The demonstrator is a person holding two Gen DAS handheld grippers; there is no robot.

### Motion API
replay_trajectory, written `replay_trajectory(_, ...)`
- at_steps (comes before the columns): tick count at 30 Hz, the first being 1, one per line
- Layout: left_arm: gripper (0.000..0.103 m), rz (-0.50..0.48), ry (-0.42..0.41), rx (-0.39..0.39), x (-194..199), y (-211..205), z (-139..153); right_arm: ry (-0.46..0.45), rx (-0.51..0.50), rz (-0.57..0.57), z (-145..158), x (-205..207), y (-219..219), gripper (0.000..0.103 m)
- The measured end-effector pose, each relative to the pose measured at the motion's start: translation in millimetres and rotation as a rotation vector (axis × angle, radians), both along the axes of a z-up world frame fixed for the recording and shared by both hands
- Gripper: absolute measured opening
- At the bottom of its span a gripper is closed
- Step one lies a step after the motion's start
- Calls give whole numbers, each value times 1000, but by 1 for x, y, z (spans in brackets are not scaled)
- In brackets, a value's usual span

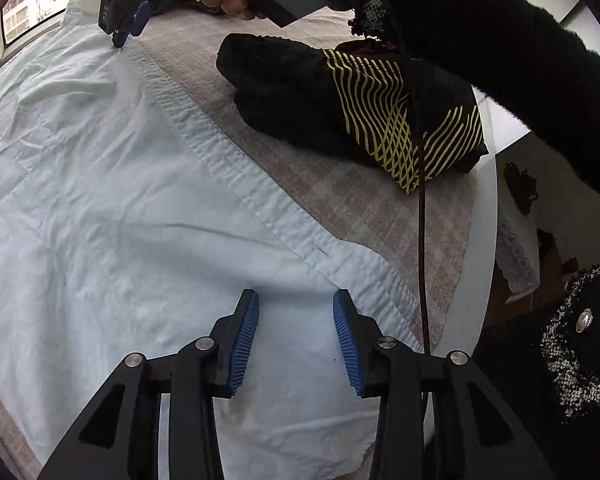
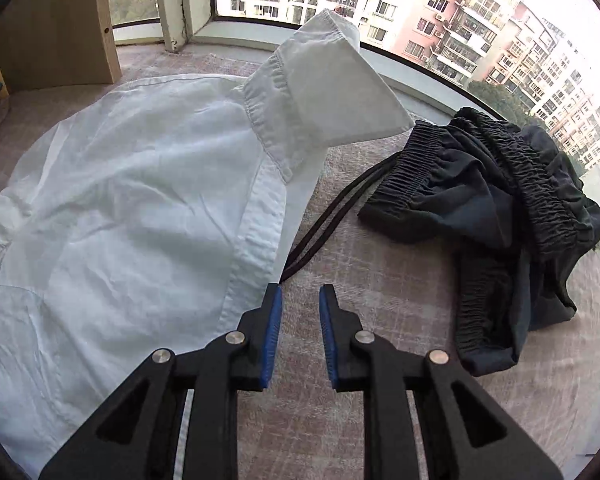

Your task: Fold clothes

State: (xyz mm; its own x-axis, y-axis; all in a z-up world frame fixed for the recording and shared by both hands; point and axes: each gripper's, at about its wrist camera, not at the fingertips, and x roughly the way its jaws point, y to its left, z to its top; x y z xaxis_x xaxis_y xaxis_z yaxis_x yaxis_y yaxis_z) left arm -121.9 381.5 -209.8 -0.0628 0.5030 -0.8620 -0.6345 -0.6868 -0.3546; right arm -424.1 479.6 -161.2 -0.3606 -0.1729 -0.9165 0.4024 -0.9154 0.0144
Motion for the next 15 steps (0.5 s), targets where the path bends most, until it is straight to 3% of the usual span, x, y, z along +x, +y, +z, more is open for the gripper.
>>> replay_trajectory(4, 43, -2, -28, 23, -4, -2, 2, 52, -11, 44, 10, -23, -23, 21)
replay_trajectory(8, 43, 41, -46, 44, -14, -14, 9, 1, 103, 71, -26, -57, -44, 21)
replay_trajectory(11, 43, 133, 15, 30, -20, -47, 30, 0, 75, 29, -18, -59, -38, 21)
replay_trajectory(15, 45, 390, 81, 30, -16, -143, 59, -18, -74, 98, 22, 0, -42, 22)
